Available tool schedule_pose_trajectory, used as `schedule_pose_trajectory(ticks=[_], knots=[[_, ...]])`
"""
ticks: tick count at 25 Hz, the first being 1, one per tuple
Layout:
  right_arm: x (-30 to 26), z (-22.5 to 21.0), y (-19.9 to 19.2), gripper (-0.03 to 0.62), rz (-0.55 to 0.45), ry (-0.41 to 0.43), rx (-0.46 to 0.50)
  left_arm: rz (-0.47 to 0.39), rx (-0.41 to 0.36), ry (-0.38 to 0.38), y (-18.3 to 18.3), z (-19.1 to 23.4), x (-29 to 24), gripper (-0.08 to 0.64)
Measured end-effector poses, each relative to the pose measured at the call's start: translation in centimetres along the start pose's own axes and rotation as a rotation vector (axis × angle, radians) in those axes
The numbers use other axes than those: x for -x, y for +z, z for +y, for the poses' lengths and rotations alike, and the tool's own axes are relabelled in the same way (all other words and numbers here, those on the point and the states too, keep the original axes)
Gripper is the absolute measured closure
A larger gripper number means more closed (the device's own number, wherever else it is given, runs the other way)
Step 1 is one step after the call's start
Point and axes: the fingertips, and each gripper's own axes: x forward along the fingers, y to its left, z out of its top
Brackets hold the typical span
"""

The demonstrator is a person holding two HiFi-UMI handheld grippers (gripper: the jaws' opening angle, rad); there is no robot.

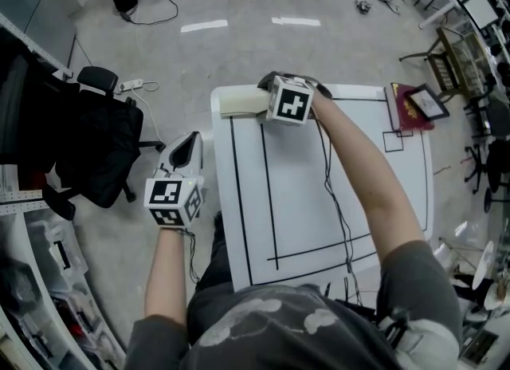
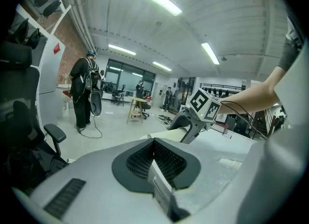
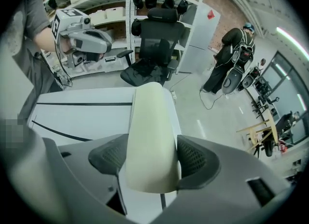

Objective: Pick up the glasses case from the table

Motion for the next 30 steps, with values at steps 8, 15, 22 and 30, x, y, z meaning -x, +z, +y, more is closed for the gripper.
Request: schedule_pose_trajectory(ticks=[8,15,22,30], knots=[[4.0,1.0,1.6,0.281,-0.163,-0.118,-0.120,-0.047,-0.033,0.002,2.6,-1.6,2.4,0.558],[11.3,2.8,2.9,0.281,-0.355,-0.240,-0.260,-0.100,-0.070,0.003,4.9,-4.9,5.9,0.558],[17.6,7.7,2.9,0.281,-0.525,-0.283,-0.394,-0.147,-0.083,0.005,5.5,-9.4,10.3,0.558],[21.8,16.0,2.3,0.279,-0.740,-0.236,-0.557,-0.190,-0.073,0.041,4.0,-14.9,16.5,0.558]])
